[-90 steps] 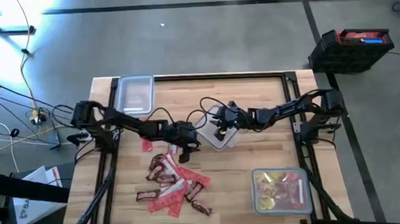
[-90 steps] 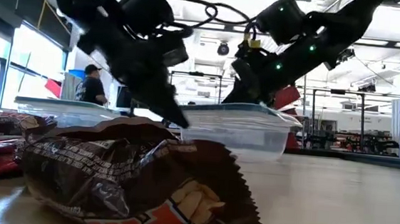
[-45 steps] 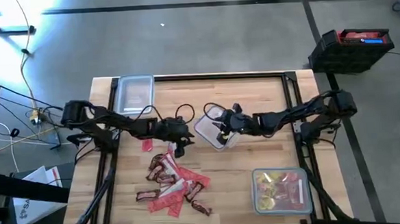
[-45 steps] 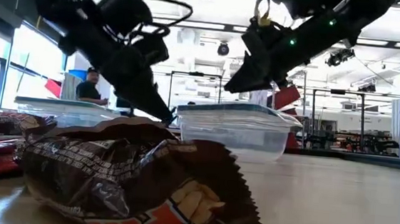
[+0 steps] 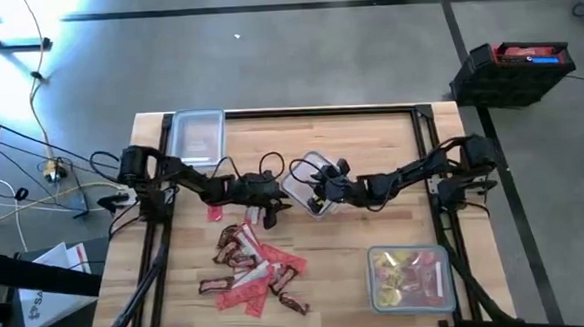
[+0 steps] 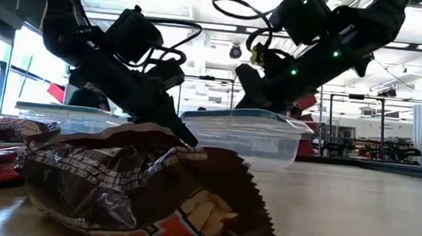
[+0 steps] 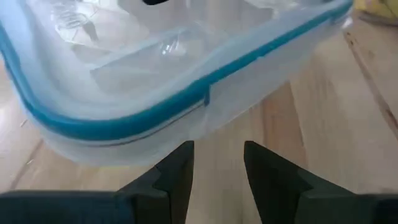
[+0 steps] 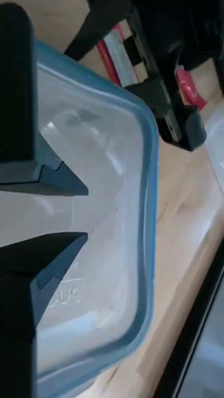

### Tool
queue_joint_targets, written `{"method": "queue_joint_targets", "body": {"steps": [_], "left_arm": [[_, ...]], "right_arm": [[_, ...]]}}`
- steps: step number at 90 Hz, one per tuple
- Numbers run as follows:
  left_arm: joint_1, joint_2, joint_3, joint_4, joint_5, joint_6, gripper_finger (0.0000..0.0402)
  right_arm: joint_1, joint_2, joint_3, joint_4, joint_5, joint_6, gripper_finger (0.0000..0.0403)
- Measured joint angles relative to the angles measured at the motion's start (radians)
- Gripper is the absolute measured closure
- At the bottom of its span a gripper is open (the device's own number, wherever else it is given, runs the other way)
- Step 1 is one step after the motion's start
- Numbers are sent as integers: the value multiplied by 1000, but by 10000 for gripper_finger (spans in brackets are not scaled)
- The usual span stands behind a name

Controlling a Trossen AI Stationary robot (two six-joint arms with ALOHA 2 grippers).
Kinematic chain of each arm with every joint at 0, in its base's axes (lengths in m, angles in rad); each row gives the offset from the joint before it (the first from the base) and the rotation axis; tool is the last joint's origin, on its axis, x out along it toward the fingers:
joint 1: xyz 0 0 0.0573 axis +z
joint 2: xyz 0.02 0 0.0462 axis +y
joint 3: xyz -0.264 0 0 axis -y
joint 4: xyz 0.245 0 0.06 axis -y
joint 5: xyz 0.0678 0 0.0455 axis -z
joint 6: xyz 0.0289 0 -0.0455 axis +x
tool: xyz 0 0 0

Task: Sort candy
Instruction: Open the transparent bin

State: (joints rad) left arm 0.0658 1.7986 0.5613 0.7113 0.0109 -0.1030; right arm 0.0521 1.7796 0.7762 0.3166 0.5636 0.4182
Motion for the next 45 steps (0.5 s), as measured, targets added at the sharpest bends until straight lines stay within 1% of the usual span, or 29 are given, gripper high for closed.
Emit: {"method": "queue_joint_targets", "body": {"steps": [9,22,32,45], "left_arm": [[0,-15,-2,27,18,-22,275],[2,-27,-3,28,14,-29,275],[2,-25,-3,41,14,-38,275],[-8,-9,-3,80,11,-60,275]], "right_arm": [[0,7,0,3,0,-26,327],[0,8,-1,7,-5,-45,327],[0,9,-3,19,-12,-94,328],[-2,11,-4,37,-62,-133,328]]}}
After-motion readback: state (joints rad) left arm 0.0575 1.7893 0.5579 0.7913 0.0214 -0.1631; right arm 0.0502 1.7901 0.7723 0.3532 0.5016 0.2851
